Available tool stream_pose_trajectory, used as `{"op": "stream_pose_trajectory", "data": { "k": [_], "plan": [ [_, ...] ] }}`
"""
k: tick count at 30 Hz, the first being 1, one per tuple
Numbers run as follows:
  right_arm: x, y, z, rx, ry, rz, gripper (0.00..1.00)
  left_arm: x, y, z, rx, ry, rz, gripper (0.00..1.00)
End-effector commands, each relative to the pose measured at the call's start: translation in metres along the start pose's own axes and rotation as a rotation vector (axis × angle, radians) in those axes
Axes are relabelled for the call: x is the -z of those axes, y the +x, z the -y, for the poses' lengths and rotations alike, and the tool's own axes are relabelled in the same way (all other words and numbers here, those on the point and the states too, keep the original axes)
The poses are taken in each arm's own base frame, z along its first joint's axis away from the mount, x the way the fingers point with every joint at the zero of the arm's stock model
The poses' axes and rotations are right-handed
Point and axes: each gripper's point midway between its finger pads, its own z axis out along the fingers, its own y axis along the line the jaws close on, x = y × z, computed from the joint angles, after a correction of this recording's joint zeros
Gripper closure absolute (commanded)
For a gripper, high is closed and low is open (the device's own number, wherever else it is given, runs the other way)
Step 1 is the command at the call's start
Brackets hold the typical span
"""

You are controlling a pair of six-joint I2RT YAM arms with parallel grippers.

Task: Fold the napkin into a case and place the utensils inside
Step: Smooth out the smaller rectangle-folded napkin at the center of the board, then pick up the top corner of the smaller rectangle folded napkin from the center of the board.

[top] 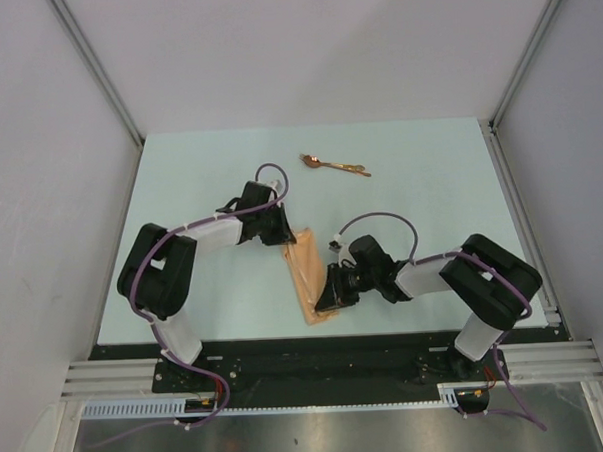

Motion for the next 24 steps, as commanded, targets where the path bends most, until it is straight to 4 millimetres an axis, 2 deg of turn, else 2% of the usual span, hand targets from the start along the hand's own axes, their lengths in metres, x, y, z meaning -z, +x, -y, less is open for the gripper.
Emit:
{"op": "stream_pose_trajectory", "data": {
  "k": [1, 5, 6, 8, 9, 11, 13, 17, 18, 22, 24],
  "plan": [
    [-0.014, 0.006, -0.001, 0.000, -0.030, -0.024, 0.79, 0.003, -0.008, 0.002, 0.026, 0.021, 0.010, 1.00],
    [-0.002, -0.013, -0.018, 0.116, 0.004, 0.009, 0.77, 0.008, -0.007, 0.010, 0.030, 0.057, -0.004, 1.00],
    [0.000, -0.028, -0.033, 0.169, -0.011, 0.034, 0.77, 0.009, -0.007, 0.012, 0.034, 0.066, -0.009, 1.00],
    [0.007, -0.042, -0.032, 0.259, 0.054, 0.058, 0.70, 0.012, -0.010, 0.016, 0.046, 0.083, -0.014, 1.00],
    [0.009, -0.062, -0.046, 0.313, 0.055, 0.099, 0.65, 0.014, -0.009, 0.021, 0.058, 0.107, -0.022, 1.00],
    [0.011, -0.085, -0.040, 0.373, 0.127, 0.157, 0.57, 0.015, -0.010, 0.024, 0.069, 0.125, -0.028, 1.00],
    [0.010, -0.110, -0.047, 0.408, 0.143, 0.226, 0.49, 0.017, -0.008, 0.027, 0.091, 0.141, -0.041, 1.00],
    [-0.001, -0.151, -0.047, 0.472, 0.149, 0.356, 0.41, 0.018, -0.007, 0.027, 0.135, 0.172, -0.062, 1.00],
    [-0.009, -0.153, -0.038, 0.477, 0.156, 0.350, 0.41, 0.018, -0.007, 0.026, 0.145, 0.178, -0.063, 1.00],
    [-0.024, -0.166, -0.031, 0.525, 0.181, 0.390, 0.41, 0.021, -0.004, 0.029, 0.193, 0.238, -0.091, 1.00],
    [-0.028, -0.164, -0.030, 0.565, 0.197, 0.393, 0.41, 0.021, -0.004, 0.028, 0.217, 0.249, -0.092, 1.00]
  ]
}}
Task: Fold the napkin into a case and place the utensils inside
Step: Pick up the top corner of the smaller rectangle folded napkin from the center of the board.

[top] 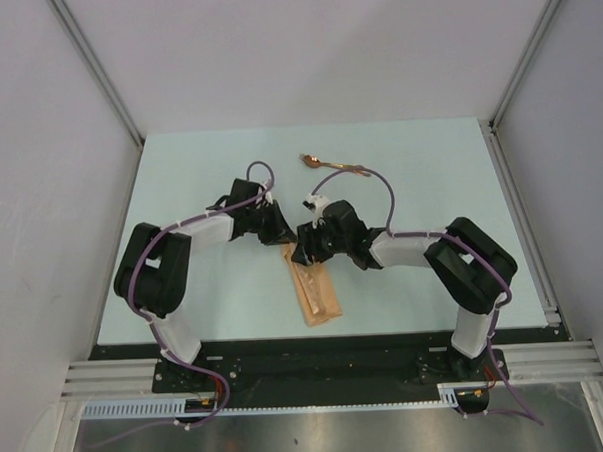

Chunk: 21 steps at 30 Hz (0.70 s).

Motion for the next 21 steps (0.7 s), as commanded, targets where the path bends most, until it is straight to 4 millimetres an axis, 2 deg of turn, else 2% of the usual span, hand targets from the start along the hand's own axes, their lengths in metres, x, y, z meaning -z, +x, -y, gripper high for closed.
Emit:
{"op": "stream_pose_trajectory", "data": {
  "k": [1, 3, 6, 11, 15, 21],
  "plan": [
    [-0.011, -0.023, 0.002, 0.134, 0.053, 0.120, 0.41, 0.006, -0.003, 0.016, 0.056, 0.105, -0.009, 1.00],
    [-0.012, -0.017, 0.004, 0.144, 0.052, 0.122, 0.42, 0.005, -0.002, 0.017, 0.069, 0.118, -0.018, 1.00],
    [-0.012, -0.017, 0.001, 0.145, 0.046, 0.145, 0.49, 0.004, 0.000, 0.015, 0.078, 0.115, -0.026, 1.00],
    [-0.007, -0.021, 0.007, 0.178, 0.111, 0.187, 0.50, 0.003, 0.003, 0.011, 0.119, 0.122, -0.029, 1.00],
    [-0.006, -0.025, 0.013, 0.183, 0.149, 0.204, 0.58, 0.003, 0.005, 0.012, 0.149, 0.149, -0.034, 1.00],
    [-0.009, -0.025, 0.009, 0.185, 0.123, 0.204, 0.60, 0.005, 0.010, 0.013, 0.214, 0.186, -0.025, 1.00]
  ]
}}
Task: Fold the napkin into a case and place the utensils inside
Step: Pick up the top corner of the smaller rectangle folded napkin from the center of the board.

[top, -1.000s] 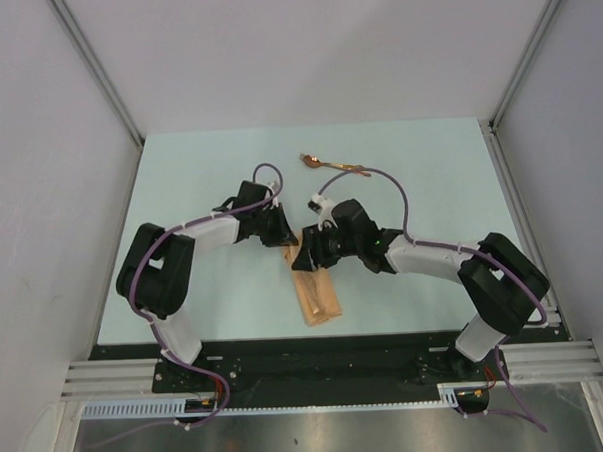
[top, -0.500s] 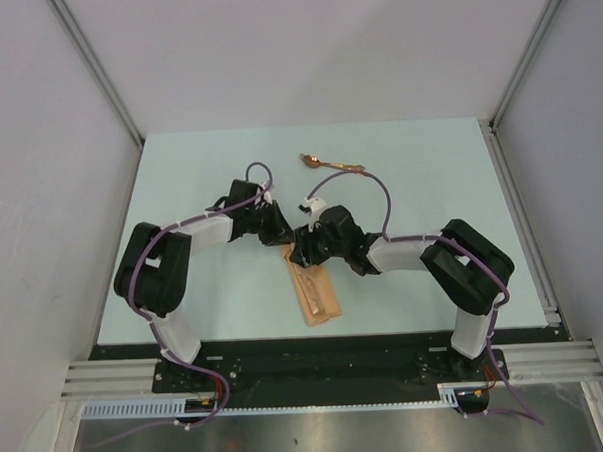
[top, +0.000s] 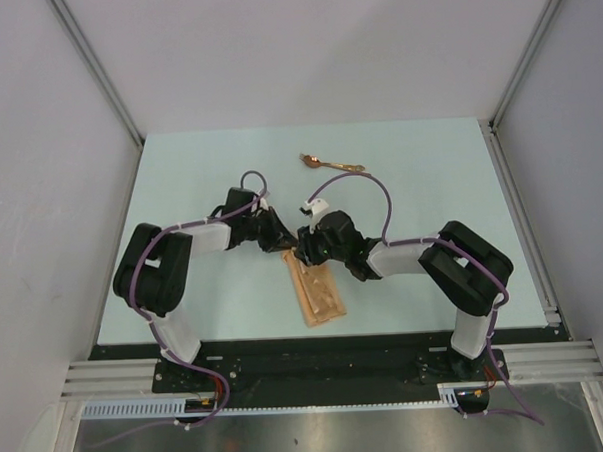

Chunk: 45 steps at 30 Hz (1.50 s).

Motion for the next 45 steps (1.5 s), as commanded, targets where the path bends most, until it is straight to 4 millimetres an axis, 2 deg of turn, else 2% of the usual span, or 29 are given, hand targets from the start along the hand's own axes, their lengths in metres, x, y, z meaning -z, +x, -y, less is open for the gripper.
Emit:
{"op": "stream_pose_trajectory", "data": {
  "k": [1, 7, 16, 27, 31, 35, 37, 40, 41, 45],
  "plan": [
    [0.003, -0.031, -0.009, 0.025, -0.022, 0.109, 0.60, 0.004, 0.001, 0.008, 0.062, 0.074, 0.004, 1.00],
    [0.002, -0.027, -0.015, 0.007, -0.058, 0.108, 0.57, 0.007, -0.001, 0.008, 0.128, 0.099, 0.017, 1.00],
    [-0.005, -0.024, -0.026, -0.001, -0.079, 0.107, 0.61, 0.013, -0.007, 0.011, 0.174, 0.110, 0.028, 1.00],
    [-0.014, -0.020, -0.020, 0.034, -0.020, 0.101, 0.58, 0.016, -0.002, 0.014, 0.278, 0.130, 0.007, 1.00],
    [-0.016, -0.024, -0.017, 0.051, 0.022, 0.127, 0.60, 0.019, -0.001, 0.016, 0.302, 0.135, 0.009, 1.00],
    [-0.017, -0.029, -0.013, 0.056, 0.053, 0.143, 0.67, 0.019, 0.002, 0.015, 0.313, 0.131, 0.004, 1.00],
    [-0.017, -0.030, -0.014, 0.057, 0.048, 0.147, 0.68, 0.019, 0.002, 0.015, 0.326, 0.139, 0.002, 1.00],
    [-0.017, -0.032, -0.021, 0.058, 0.019, 0.153, 0.64, 0.018, 0.004, 0.012, 0.339, 0.133, 0.001, 1.00],
    [-0.017, -0.032, -0.022, 0.058, 0.014, 0.155, 0.59, 0.018, 0.005, 0.011, 0.343, 0.131, 0.001, 1.00],
    [-0.019, -0.037, -0.023, 0.055, 0.016, 0.170, 0.58, 0.018, 0.005, 0.012, 0.345, 0.135, -0.004, 1.00]
  ]
}}
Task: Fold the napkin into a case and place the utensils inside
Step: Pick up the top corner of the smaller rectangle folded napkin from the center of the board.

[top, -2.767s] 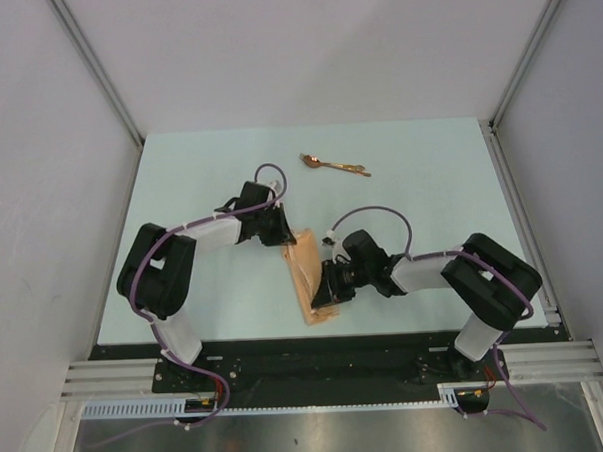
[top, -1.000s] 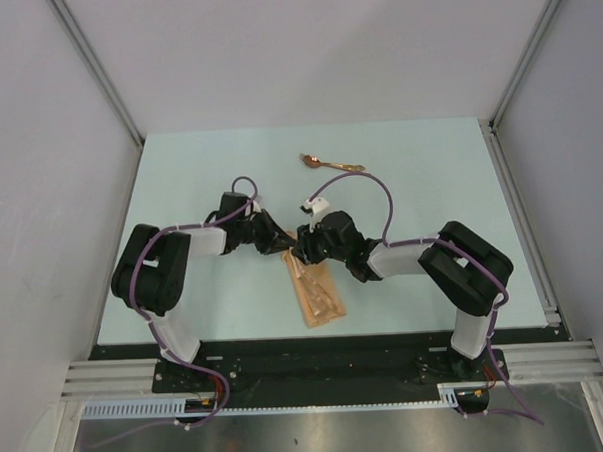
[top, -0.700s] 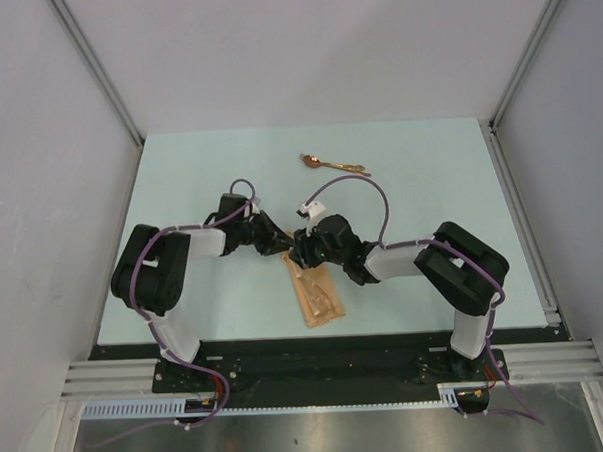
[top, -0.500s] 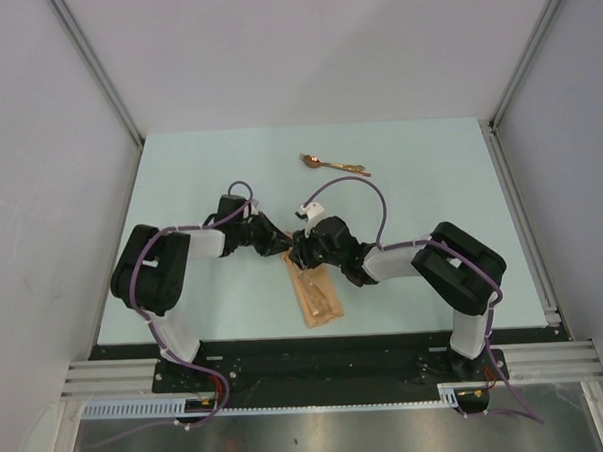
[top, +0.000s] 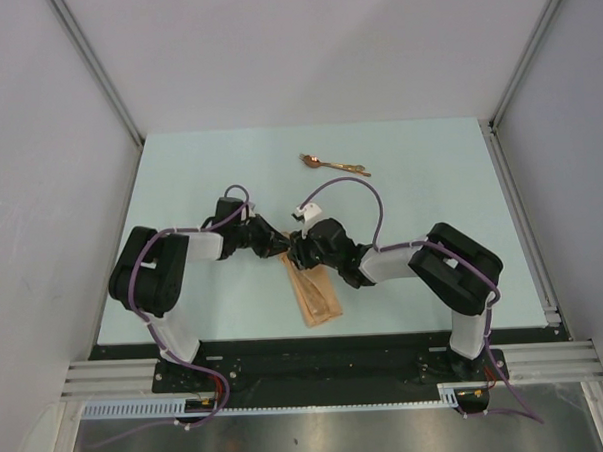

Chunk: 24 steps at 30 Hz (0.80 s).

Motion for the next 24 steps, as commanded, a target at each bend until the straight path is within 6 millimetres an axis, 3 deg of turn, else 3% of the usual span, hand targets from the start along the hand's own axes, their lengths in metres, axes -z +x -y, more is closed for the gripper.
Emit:
{"op": "stream_pose_trajectory", "data": {
  "k": [1, 4, 8, 10, 13, 17, 21, 24],
  "plan": [
    [-0.010, -0.036, -0.008, 0.012, -0.004, 0.113, 0.58, 0.009, 0.008, 0.017, -0.010, 0.055, -0.027, 1.00],
    [-0.014, -0.038, -0.005, 0.015, 0.011, 0.116, 0.71, 0.010, 0.009, 0.018, -0.016, 0.057, -0.029, 1.00],
    [-0.013, -0.038, -0.003, 0.015, 0.022, 0.111, 1.00, 0.011, 0.010, 0.019, -0.040, 0.067, -0.026, 1.00],
    [-0.011, -0.039, -0.005, 0.022, 0.016, 0.114, 1.00, 0.011, 0.008, 0.018, -0.072, 0.066, -0.016, 1.00],
    [-0.007, -0.039, -0.004, 0.024, 0.013, 0.111, 1.00, 0.011, 0.006, 0.016, -0.121, 0.049, -0.006, 0.90],
    [-0.006, -0.032, -0.005, 0.020, 0.005, 0.090, 1.00, 0.016, -0.007, 0.022, -0.230, 0.001, 0.056, 0.53],
    [-0.004, -0.028, -0.005, 0.008, -0.001, 0.088, 1.00, 0.030, -0.020, 0.020, -0.339, -0.108, 0.125, 0.36],
    [-0.002, -0.030, -0.004, 0.010, 0.007, 0.083, 1.00, 0.045, -0.033, 0.021, -0.399, -0.189, 0.207, 0.34]
  ]
}}
